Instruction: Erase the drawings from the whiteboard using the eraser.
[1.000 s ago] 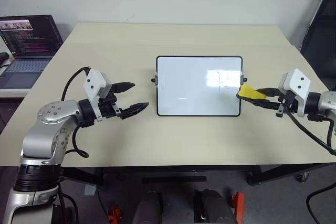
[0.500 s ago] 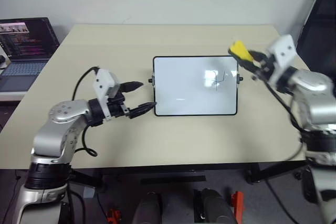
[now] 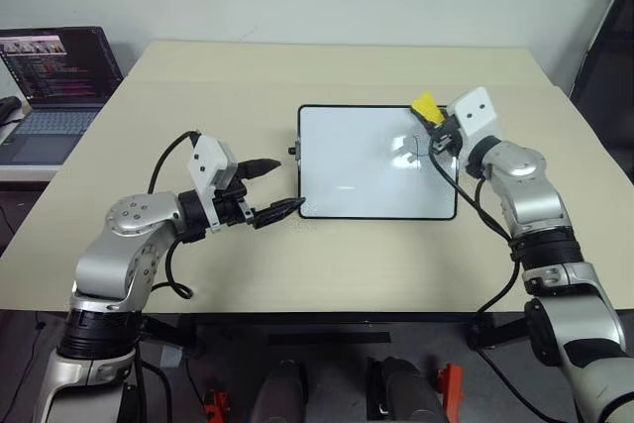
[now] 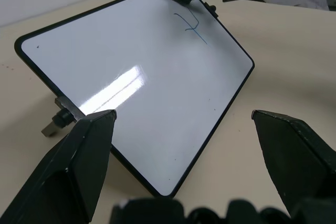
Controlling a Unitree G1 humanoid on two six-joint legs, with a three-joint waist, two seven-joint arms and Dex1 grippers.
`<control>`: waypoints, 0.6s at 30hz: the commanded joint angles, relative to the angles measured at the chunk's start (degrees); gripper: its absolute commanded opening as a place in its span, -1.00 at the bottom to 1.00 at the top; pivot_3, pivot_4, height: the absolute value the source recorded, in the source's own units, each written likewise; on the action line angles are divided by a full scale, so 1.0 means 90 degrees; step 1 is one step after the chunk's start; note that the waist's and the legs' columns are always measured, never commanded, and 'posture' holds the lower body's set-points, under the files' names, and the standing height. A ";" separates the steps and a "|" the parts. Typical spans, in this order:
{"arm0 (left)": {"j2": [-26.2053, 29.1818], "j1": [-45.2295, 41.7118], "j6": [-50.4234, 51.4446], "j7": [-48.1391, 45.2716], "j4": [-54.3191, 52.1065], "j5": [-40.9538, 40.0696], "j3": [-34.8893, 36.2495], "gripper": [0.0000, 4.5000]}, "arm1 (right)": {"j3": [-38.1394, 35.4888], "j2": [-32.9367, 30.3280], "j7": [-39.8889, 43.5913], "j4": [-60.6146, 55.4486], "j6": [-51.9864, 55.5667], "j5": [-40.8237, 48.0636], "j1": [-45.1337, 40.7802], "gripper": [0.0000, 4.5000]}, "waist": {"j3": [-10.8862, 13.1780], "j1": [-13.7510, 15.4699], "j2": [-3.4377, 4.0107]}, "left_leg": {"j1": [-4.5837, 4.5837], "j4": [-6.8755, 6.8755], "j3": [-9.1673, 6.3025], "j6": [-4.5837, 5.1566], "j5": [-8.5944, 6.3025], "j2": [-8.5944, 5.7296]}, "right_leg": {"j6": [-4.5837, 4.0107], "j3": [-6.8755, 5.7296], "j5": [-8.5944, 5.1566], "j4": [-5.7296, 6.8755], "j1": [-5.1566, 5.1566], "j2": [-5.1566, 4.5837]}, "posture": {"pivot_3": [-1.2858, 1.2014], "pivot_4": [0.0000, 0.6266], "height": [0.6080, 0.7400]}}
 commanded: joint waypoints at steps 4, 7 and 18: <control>0.0107 0.0005 -0.0017 0.0023 -0.0226 -0.0082 0.0222 1.00 | -0.0173 -0.0256 0.0037 0.0237 -0.0286 -0.0010 0.0228 -0.56 | 0.0000 -0.0013 0.0000 | 0.0002 0.0000 0.0001 0.0000 0.0000 0.0000 | 0.0000 0.0001 0.0000 0.0000 0.0002 0.0000 | 0.03 -0.52 1.00; 0.0096 -0.0033 -0.0029 0.0017 -0.0181 -0.0062 0.0188 1.00 | -0.0069 -0.0246 0.0099 0.0299 -0.0355 -0.0067 0.0274 -0.56 | -0.0001 -0.0014 -0.0001 | 0.0009 0.0001 0.0002 0.0000 0.0000 0.0000 | 0.0001 0.0002 0.0000 0.0001 0.0008 0.0000 | 0.03 -0.52 1.00; 0.0115 -0.0104 -0.0072 -0.0038 -0.0107 -0.0028 0.0172 1.00 | 0.0884 -0.0010 0.1686 -0.0268 0.0159 0.0003 0.1144 -0.56 | -0.0012 -0.0065 -0.0014 | 0.0080 -0.0002 0.0011 0.0000 0.0000 0.0008 | 0.0024 0.0011 -0.0018 0.0004 0.0067 0.0006 | 0.03 -0.52 1.00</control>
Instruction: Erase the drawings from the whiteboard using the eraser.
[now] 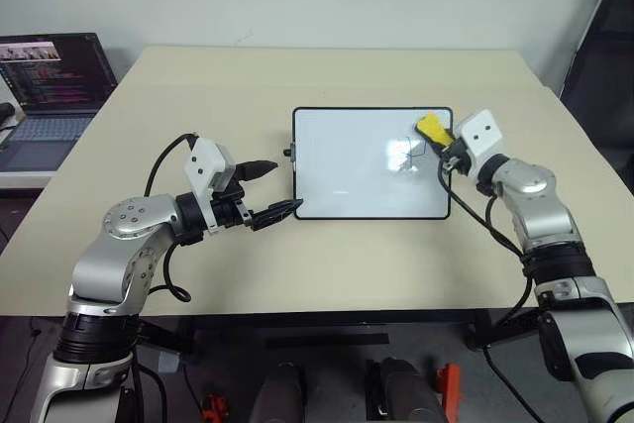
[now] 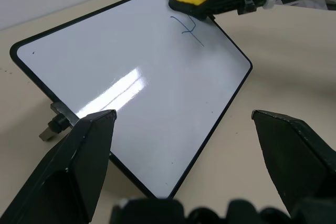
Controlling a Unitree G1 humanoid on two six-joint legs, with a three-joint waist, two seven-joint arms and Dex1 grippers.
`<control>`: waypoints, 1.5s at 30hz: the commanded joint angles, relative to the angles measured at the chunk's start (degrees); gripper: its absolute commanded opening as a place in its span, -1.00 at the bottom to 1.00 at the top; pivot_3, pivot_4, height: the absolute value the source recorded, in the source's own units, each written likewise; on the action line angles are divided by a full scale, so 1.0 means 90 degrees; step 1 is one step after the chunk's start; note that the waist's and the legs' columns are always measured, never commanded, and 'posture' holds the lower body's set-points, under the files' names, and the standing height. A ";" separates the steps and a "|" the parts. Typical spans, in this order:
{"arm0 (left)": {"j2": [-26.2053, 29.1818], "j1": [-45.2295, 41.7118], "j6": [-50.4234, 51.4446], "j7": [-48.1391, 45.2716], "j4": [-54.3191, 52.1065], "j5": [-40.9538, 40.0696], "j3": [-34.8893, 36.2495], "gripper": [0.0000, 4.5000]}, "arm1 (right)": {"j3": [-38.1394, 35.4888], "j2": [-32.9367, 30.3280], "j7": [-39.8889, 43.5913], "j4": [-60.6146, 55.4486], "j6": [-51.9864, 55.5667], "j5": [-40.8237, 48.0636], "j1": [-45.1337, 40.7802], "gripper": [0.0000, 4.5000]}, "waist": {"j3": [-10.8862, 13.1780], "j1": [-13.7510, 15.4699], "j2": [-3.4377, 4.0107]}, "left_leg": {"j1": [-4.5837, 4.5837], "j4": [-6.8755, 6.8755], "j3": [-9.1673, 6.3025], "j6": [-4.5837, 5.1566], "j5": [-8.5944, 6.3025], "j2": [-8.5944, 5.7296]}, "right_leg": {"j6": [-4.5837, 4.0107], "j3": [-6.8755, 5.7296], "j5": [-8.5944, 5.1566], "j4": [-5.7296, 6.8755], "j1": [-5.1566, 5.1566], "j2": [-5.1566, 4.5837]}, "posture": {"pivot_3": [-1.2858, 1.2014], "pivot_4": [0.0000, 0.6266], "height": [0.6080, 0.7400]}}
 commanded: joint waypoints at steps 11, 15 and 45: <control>0.0094 -0.0118 -0.0048 -0.0008 -0.0123 -0.0023 0.0150 1.00 | 0.1040 0.0164 0.0944 -0.0851 0.0524 -0.0229 0.1025 -0.56 | -0.0011 -0.0056 -0.0015 | 0.0089 0.0002 -0.0002 0.0000 0.0000 0.0014 | -0.0048 -0.0006 -0.0025 -0.0001 0.0082 0.0002 | 0.03 -0.52 1.00; 0.0096 -0.0125 -0.0042 0.0007 -0.0133 -0.0021 0.0139 1.00 | 0.0773 0.0181 0.0906 -0.0964 0.0586 -0.0012 0.0761 -0.56 | -0.0011 -0.0060 -0.0014 | 0.0085 -0.0001 -0.0001 0.0000 0.0000 0.0014 | -0.0048 -0.0006 -0.0025 -0.0002 0.0076 0.0002 | 0.03 -0.52 1.00; 0.0029 -0.0127 -0.0112 0.0051 -0.0029 0.0102 0.0099 1.00 | 0.0866 0.0275 0.0999 -0.0496 0.0308 -0.0132 0.0289 -0.56 | -0.0003 -0.0036 -0.0009 | 0.0023 -0.0013 -0.0001 0.0000 -0.0001 0.0013 | -0.0045 -0.0007 -0.0029 -0.0003 0.0019 0.0005 | 0.03 -0.52 1.00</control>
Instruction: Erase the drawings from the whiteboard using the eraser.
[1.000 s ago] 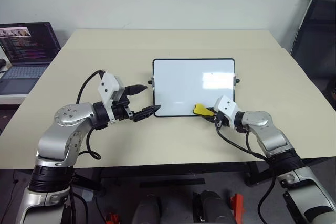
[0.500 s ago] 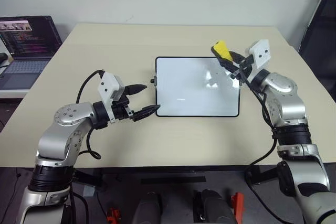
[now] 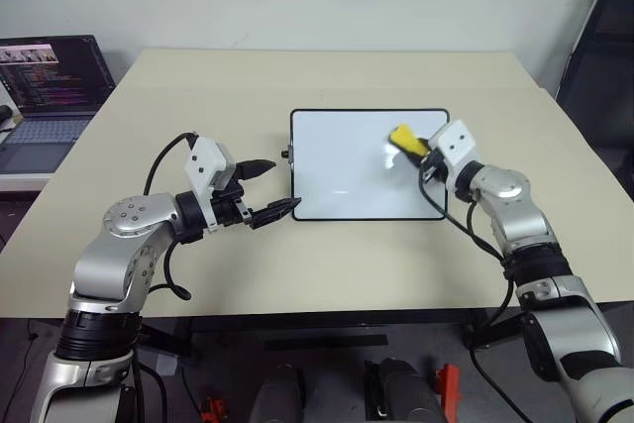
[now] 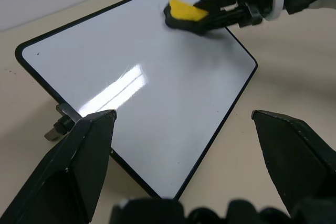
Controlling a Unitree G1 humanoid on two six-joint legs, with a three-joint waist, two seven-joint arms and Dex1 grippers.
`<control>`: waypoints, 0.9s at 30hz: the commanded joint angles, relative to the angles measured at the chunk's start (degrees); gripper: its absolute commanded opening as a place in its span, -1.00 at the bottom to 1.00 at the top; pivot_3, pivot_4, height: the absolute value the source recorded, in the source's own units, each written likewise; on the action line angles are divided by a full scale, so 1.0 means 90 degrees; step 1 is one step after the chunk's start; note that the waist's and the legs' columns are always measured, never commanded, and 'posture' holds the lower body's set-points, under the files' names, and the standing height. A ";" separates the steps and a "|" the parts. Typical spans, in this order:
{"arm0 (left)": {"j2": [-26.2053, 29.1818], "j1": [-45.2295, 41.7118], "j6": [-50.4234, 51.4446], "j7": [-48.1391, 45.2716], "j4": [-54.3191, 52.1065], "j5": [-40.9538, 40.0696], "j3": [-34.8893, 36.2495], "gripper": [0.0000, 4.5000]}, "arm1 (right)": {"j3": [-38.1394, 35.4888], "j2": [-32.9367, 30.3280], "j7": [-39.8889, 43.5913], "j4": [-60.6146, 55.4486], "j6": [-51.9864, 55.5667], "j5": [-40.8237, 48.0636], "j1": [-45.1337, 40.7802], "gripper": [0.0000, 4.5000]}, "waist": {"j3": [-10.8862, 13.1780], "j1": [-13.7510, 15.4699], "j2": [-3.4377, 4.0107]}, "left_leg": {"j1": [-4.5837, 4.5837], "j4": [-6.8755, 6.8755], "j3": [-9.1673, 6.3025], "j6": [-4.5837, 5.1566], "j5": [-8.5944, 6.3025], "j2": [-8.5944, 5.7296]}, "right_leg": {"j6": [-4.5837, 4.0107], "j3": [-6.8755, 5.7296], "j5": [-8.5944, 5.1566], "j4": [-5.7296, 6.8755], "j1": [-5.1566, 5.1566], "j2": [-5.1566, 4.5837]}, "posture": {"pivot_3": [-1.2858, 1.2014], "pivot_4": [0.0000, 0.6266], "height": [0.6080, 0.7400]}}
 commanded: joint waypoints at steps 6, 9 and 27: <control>-0.0015 -0.0066 -0.0060 0.0033 -0.0178 -0.0038 0.0086 1.00 | 0.0391 -0.0282 0.0845 -0.1596 0.1105 0.0133 0.0687 -0.56 | 0.0002 0.0028 0.0002 | -0.0008 0.0000 -0.0004 0.0000 0.0000 -0.0001 | 0.0001 -0.0003 -0.0001 -0.0002 -0.0005 0.0000 | 0.03 -0.52 1.00; -0.0015 -0.0099 -0.0025 0.0019 -0.0197 -0.0081 0.0101 1.00 | -0.0230 -0.0365 0.0973 -0.2222 0.1544 0.0805 0.0708 -0.56 | 0.0003 0.0061 0.0004 | -0.0021 -0.0001 -0.0002 -0.0001 0.0000 -0.0002 | 0.0003 -0.0002 0.0001 -0.0001 -0.0021 0.0000 | 0.03 -0.52 1.00; -0.1378 -0.1132 -0.0068 -0.0107 -0.0315 -0.0061 -0.1258 1.00 | -0.2500 -0.2161 -0.0886 0.0203 0.3952 0.1523 0.0038 -0.56 | 0.0012 0.0122 0.0017 | -0.0079 0.0003 0.0008 0.0000 -0.0001 -0.0021 | 0.0037 0.0010 0.0029 -0.0014 -0.0067 -0.0009 | 0.03 -0.52 1.00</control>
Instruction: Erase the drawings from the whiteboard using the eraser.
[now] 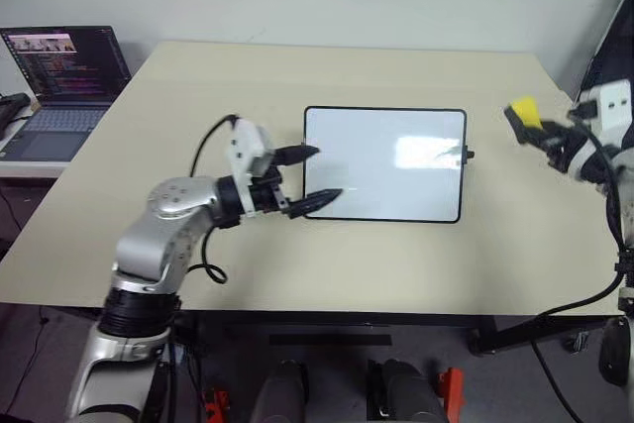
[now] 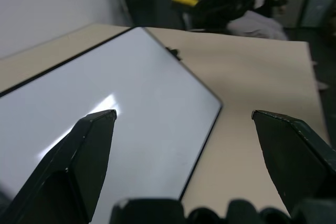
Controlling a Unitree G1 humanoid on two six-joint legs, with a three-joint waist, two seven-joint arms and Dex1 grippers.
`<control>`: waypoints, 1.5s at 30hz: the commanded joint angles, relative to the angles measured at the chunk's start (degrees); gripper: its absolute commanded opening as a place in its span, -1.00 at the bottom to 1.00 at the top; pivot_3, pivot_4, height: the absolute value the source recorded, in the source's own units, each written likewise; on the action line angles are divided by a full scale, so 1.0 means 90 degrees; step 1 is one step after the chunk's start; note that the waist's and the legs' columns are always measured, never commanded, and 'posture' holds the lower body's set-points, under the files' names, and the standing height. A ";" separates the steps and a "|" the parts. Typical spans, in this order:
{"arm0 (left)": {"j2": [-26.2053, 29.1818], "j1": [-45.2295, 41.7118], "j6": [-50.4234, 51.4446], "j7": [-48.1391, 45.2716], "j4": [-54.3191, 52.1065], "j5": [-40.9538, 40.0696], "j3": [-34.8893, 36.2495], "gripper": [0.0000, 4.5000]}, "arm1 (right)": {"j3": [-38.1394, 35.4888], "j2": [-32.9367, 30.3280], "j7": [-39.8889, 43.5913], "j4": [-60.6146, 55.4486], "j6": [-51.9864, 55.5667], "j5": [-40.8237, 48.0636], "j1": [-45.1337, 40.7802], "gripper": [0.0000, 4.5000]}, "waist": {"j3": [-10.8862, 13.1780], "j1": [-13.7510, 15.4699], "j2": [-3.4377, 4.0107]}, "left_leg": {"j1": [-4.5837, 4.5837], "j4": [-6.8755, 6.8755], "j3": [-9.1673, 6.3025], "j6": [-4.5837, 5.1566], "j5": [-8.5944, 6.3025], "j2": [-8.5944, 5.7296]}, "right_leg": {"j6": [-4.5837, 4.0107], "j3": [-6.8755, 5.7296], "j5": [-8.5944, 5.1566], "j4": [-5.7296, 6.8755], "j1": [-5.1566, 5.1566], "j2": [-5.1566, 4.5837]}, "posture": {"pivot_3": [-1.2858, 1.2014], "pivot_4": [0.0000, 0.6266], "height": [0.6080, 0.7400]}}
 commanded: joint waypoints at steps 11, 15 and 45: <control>-0.0300 0.0085 -0.0199 -0.0038 -0.0278 0.0112 -0.0281 1.00 | 0.0542 -0.0148 -0.0133 0.1848 -0.0090 -0.0592 -0.0554 -0.56 | 0.0003 -0.0119 0.0009 | 0.0000 0.0001 -0.0004 0.0001 0.0000 -0.0001 | 0.0016 -0.0001 -0.0007 0.0001 0.0002 0.0004 | 0.03 -0.52 1.00; -0.0266 0.0124 -0.0185 -0.0005 -0.0293 0.0105 -0.0258 1.00 | 0.0584 -0.0162 -0.0121 0.1999 -0.0092 -0.0631 -0.0603 -0.56 | 0.0003 -0.0100 0.0009 | 0.0000 0.0002 -0.0005 0.0001 0.0000 -0.0002 | 0.0016 -0.0002 -0.0007 0.0002 0.0002 0.0004 | 0.03 -0.52 1.00; -0.0846 0.0633 -0.2400 0.4469 0.2103 0.2216 0.1950 1.00 | -0.0447 0.2082 -0.1410 0.1230 -0.3569 0.0052 0.0049 0.98 | 0.0005 -0.0052 0.0012 | -0.0020 0.0007 -0.0011 0.0000 0.0000 -0.0010 | 0.0006 -0.0006 0.0026 -0.0006 -0.0003 -0.0010 | 0.03 -0.52 1.00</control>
